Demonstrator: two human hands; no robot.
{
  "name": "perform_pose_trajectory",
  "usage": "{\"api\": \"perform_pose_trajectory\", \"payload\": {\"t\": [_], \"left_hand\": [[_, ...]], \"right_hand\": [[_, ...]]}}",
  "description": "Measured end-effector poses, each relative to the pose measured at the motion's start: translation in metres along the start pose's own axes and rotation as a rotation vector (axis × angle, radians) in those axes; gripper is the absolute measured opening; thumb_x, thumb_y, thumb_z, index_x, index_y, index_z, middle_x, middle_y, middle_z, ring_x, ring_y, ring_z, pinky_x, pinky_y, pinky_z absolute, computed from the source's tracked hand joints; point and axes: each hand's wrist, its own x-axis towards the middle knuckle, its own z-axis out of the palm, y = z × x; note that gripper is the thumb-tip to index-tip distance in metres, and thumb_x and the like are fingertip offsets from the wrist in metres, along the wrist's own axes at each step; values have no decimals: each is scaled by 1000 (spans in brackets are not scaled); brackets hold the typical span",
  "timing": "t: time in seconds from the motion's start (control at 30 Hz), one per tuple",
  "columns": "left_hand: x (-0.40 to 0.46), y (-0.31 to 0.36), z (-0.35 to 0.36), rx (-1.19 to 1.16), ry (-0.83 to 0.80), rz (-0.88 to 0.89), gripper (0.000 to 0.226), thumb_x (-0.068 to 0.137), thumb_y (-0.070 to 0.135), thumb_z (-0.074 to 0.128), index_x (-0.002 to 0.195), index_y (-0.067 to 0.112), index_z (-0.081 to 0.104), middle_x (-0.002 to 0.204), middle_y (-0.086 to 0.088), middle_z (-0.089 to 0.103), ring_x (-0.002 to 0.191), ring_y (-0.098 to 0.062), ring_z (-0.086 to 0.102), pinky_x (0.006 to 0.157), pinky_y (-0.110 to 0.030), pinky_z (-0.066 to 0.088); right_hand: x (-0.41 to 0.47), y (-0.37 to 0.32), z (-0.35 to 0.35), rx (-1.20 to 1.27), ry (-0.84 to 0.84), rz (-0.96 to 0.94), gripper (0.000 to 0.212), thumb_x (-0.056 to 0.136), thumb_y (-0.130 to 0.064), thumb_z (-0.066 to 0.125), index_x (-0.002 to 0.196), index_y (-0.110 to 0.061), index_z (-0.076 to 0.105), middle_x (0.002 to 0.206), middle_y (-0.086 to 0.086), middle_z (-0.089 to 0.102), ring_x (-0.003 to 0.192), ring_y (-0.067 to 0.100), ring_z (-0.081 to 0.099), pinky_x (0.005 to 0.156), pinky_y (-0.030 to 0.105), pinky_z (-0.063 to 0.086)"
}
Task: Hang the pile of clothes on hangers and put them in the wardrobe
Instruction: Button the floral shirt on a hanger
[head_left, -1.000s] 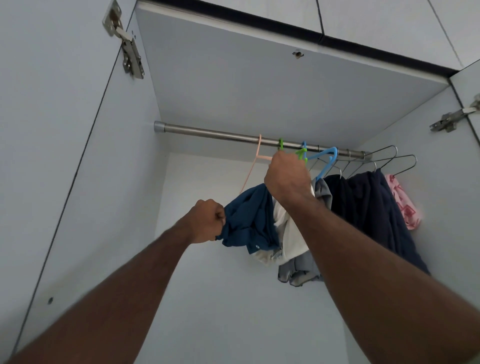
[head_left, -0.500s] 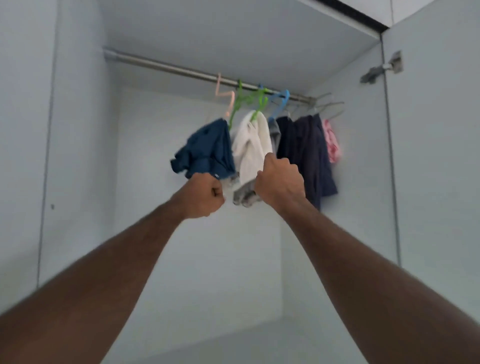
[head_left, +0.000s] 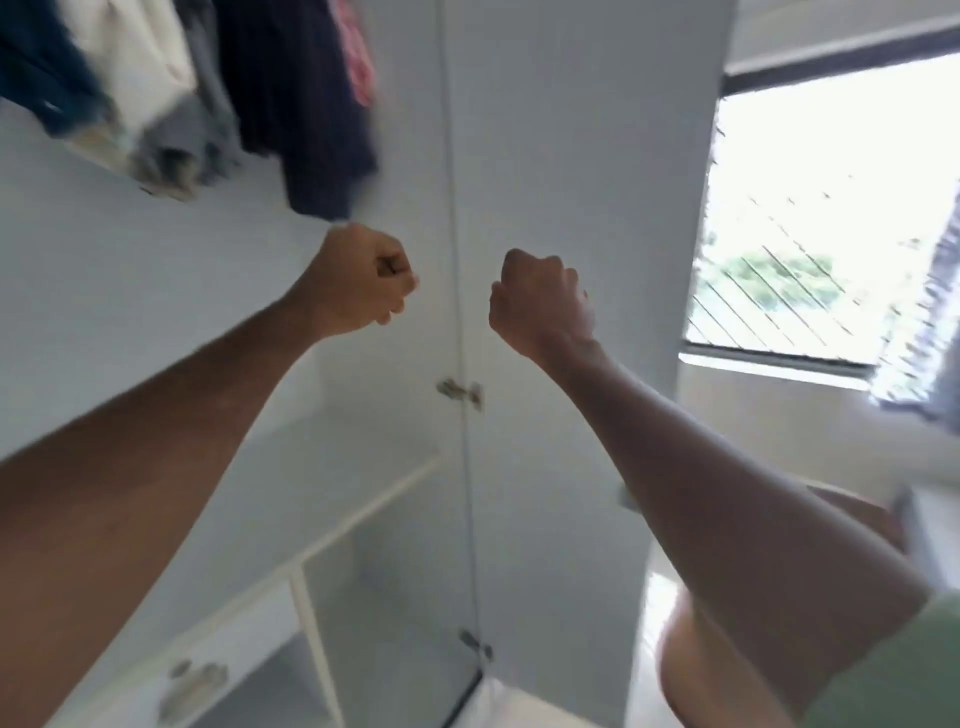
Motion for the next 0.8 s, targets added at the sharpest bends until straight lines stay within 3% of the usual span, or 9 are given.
{"api": "perform_pose_trajectory", "payload": {"t": [0.13,0.23,0.43,0.6,0.8], "left_hand": [[-65,78,116,-135,-175,9,17,86,8,68,69,9,69,57,-5,69,45,-18,67,44,-26,55],[-121,145,199,-213,-292,12,17,86,11,69,69,8,72,55,-2,68,45,-15,66,47,-24,53],[-238,321,344,-412,-611,89,24,87,10,67,64,16,68,55,1,68,46,-10,65,51,-25,53],[-325,474,426,-505,-832,250,15,86,13,71,72,11,75,62,-1,71,58,-15,67,60,-28,51],[-398,642,496,-596,-1129,442,19,89,13,66,72,6,70,61,-6,70,52,-21,68,58,-41,60]], "right_hand": [[-105,122,-30,-131,-84,142,22,98,-31,50,112,-18,61,112,15,65,107,40,63,80,38,50],[-194,209,-64,-205,-183,283,23,97,-33,52,112,-20,63,112,15,67,107,40,65,84,39,52],[-384,358,-167,-333,-243,580,19,93,-31,54,101,-16,64,101,17,70,99,41,68,78,39,52],[-525,443,-261,-444,-290,870,21,94,-29,51,102,-14,63,102,16,69,98,41,67,79,41,53],[-654,519,-370,-590,-224,1200,24,96,-30,51,109,-15,63,108,16,67,103,40,65,84,43,52]]}}
